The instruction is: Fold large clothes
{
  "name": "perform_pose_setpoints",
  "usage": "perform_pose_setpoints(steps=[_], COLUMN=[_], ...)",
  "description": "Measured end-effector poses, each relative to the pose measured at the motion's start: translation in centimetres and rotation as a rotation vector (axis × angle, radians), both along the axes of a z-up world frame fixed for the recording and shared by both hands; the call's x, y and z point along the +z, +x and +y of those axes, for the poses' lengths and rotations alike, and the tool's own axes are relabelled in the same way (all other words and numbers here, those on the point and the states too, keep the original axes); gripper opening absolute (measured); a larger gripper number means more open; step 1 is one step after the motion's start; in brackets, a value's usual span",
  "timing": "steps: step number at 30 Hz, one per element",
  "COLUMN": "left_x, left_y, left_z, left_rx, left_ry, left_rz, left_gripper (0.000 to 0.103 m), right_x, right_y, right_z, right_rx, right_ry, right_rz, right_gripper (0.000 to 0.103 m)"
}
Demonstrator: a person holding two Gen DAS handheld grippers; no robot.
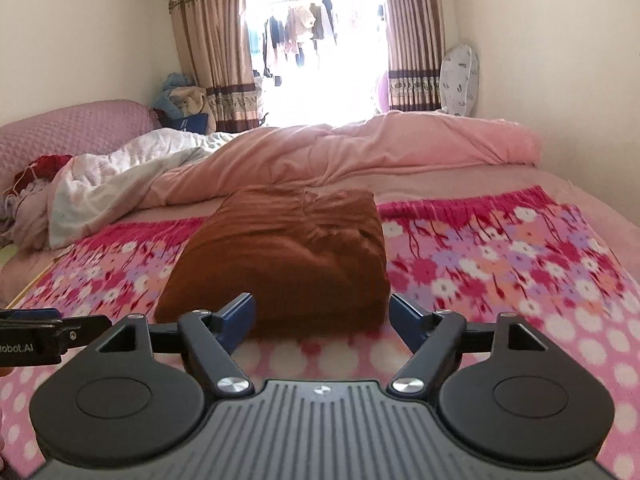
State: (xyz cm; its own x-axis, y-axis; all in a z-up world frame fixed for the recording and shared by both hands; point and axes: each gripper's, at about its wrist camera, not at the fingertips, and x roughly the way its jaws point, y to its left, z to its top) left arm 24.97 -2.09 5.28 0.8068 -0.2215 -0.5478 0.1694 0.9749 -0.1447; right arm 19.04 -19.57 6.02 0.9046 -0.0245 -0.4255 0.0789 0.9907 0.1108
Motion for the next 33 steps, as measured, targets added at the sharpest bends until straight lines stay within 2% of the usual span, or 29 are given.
perform_pose_setpoints(steps=[3, 14, 33], left_x=[-0.5, -1.2, -1.6], left_y=[-2.2, -5.2, -5.4], left_z=[0.4, 1.4, 1.4], left_rx=[0.020, 0.019, 0.031], left_ry=[0.005, 0.011, 0.008], left_rz=[0.010, 0.054, 0.083], left_gripper=[0.093, 0.093, 0.093], right_x=[-0.5, -2.3, -2.4], right_y=[-2.1, -6.3, -6.7], right_z=[0.5, 1.3, 1.9], right_rx=[-0.018, -0.024, -0.010], right_ry=[-0.001, -0.018, -0.039], right_rz=[0.017, 0.077, 0.090], right_gripper=[0.090, 0.090, 0.090])
